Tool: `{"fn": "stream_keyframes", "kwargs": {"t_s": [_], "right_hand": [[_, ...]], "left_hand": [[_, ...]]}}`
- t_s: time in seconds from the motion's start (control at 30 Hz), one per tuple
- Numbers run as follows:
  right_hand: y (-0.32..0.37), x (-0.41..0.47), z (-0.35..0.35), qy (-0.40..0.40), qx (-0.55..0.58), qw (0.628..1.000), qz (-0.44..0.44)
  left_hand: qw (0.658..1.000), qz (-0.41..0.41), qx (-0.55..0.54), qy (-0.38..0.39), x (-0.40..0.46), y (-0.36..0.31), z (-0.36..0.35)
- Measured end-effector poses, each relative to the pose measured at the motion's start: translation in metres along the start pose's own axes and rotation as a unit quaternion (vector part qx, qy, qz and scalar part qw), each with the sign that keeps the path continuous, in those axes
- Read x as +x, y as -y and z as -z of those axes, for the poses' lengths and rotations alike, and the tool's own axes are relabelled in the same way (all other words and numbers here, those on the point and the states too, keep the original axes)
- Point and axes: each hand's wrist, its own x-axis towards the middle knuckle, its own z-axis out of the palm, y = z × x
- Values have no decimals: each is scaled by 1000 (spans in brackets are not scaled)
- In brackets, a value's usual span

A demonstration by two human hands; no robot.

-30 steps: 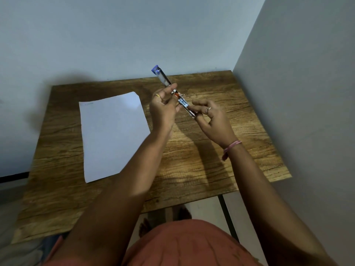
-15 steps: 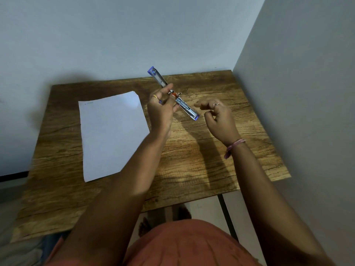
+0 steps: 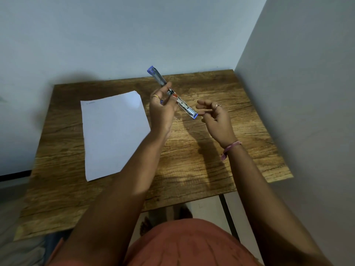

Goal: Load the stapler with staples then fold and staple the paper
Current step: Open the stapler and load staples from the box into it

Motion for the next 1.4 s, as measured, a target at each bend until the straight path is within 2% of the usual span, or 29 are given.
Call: {"fn": "stream_keyframes", "kwargs": {"t_s": [0.23,0.37,0.47,0.57,0.73,0.87,1.0,1.1,1.2,1.33,1.4], "right_hand": [[-9,-8,-5,96,132,984,-78],[-12,-7,-13,39,126,989,-72],[-15,-5,-12,5,162,984,-70],[-17,-4,-8,-4,181,981,-73],[-14,-4,-5,-8,260,962,-83],[-6,2,-10,-34,330,939,-90],[5,14,-16,-16,279,958,-65],[9,21,-19,10,258,963,-81],[8,21,-21,46,304,942,-132],[6,18,-26,149,393,880,-220],[7,18,-29,171,423,853,-252]], "left_hand": [[999,14,-37,-35,3,2,1],[999,-15,-15,-49,1,5,4],[998,-37,-19,-45,1,8,9],[997,-15,-61,-41,6,8,18],[989,15,-145,39,11,10,33],[988,28,-125,89,5,18,31],[985,101,-65,120,-7,28,21],[974,157,-83,143,-12,31,18],[958,193,-126,172,-14,27,19],[940,242,-158,181,-22,26,14],[936,260,-174,164,-25,27,13]]}}
